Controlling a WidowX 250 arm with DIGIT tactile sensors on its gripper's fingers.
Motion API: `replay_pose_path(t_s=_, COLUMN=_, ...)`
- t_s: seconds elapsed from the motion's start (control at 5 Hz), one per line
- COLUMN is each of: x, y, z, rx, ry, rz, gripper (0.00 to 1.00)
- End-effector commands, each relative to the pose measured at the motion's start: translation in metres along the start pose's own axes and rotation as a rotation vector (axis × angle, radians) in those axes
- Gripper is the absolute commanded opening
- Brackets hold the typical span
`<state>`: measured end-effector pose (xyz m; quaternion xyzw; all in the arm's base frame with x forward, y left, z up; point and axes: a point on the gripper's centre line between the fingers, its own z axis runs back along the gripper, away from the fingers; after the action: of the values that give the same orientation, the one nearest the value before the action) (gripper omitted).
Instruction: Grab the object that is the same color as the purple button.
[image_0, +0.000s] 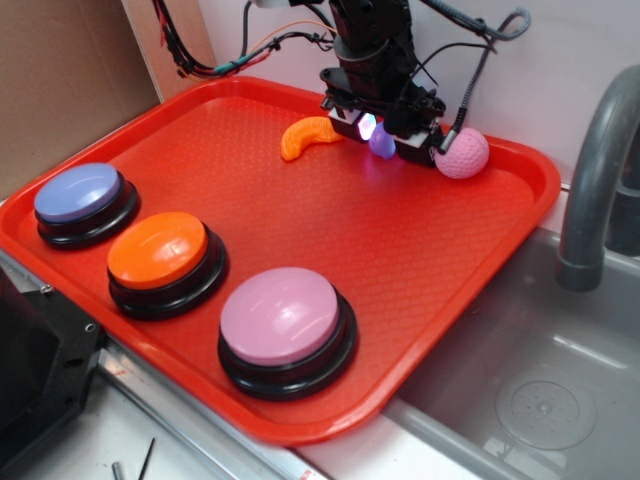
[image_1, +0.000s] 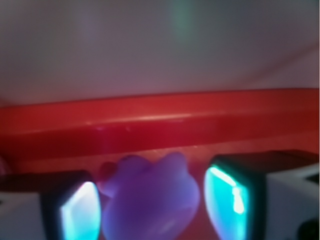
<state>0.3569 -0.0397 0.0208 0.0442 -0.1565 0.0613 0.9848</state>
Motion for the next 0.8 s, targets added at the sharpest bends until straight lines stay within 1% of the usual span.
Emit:
replay_pose_path(t_s=0.0, x=0.013, y=0.008, z=0.014, rx=-0.009, ry=-0.044, rz=0.028, gripper=0.0)
replay_pose_path(t_s=0.2, x=0.01, y=0.014, z=0.029, rx=-0.011, ry=-0.043, rz=0.045, gripper=0.0)
replay_pose_path(t_s=0.4, x=0.0, y=0.023, z=0.065, rx=-0.025, ry=-0.045, rz=0.068, gripper=0.0)
replay_pose_path(t_s=0.6, x=-0.013, y=0.028, z=0.094, rx=-0.013, ry=0.006, rz=0.131, gripper=0.0)
